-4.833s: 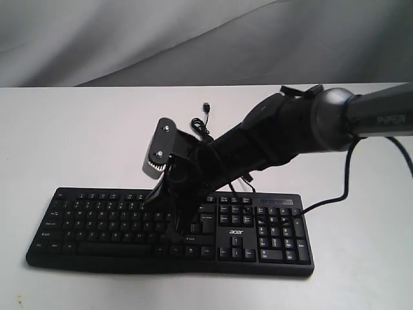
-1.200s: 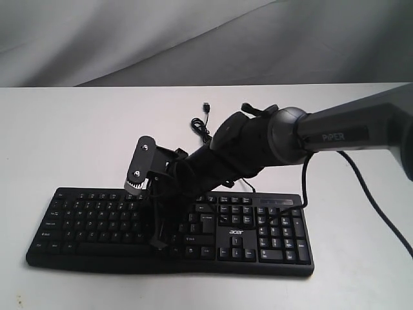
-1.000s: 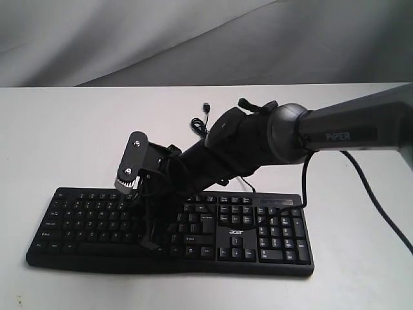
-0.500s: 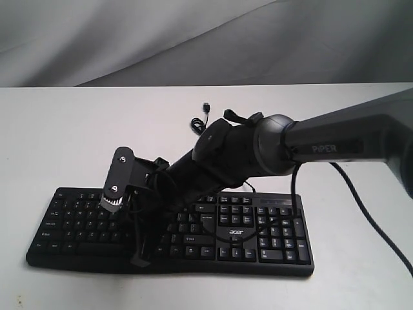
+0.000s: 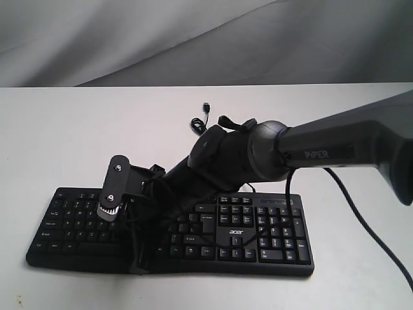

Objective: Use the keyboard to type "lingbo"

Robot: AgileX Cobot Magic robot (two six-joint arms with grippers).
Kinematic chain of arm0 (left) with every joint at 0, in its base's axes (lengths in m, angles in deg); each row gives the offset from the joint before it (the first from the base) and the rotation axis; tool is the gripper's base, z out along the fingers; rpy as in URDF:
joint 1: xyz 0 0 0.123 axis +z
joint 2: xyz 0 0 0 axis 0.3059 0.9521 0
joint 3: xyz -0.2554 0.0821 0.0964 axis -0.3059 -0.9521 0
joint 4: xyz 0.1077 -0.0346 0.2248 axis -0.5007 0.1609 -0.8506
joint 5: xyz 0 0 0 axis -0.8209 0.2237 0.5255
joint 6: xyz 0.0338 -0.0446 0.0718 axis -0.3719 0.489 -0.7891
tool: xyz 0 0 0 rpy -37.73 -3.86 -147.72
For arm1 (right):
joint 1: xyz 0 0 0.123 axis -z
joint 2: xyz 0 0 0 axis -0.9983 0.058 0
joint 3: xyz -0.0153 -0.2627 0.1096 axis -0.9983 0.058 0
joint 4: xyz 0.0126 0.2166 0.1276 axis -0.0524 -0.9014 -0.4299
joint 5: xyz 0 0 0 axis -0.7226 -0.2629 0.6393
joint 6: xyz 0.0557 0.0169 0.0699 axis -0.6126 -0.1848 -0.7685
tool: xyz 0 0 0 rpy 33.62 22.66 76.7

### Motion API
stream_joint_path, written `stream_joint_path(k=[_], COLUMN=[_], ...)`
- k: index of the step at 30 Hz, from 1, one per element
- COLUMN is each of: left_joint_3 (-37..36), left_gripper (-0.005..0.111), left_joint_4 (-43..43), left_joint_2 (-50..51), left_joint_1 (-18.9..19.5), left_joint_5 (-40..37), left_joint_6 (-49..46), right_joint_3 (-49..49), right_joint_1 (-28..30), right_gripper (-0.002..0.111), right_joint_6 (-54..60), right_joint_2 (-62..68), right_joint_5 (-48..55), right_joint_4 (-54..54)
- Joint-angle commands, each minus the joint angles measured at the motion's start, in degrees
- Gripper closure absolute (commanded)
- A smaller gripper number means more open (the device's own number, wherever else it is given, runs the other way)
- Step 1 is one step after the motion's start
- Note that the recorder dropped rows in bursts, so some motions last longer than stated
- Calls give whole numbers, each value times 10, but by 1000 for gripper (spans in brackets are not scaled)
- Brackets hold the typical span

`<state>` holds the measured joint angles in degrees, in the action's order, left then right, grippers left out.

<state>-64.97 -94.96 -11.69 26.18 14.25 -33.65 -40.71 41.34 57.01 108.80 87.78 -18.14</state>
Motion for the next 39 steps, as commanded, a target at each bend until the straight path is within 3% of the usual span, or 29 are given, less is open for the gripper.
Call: stream_joint_path(k=[1,17,27,39], left_joint_3=[-3,-3,-3,-3], left_gripper=[106,106,106,106], left_joint_4=[0,0,0,0], left_joint_2=[-3,-3,-3,-3], left_joint_1=[-4,-4,-4,-4], left_joint_5=[6,6,6,6], left_joint_6=[1,1,1,1], right_joint_3=[-1,-1,-101,-101], right_joint_1=[-4,-4,-8,-8], right_gripper=[108,108,108,108], right_joint_6=[6,6,-53,-53], right_joint_2=[-1,-11,51,53], right_joint_5=[0,-18,-3,11], right_joint_4=[-6,1,43,46])
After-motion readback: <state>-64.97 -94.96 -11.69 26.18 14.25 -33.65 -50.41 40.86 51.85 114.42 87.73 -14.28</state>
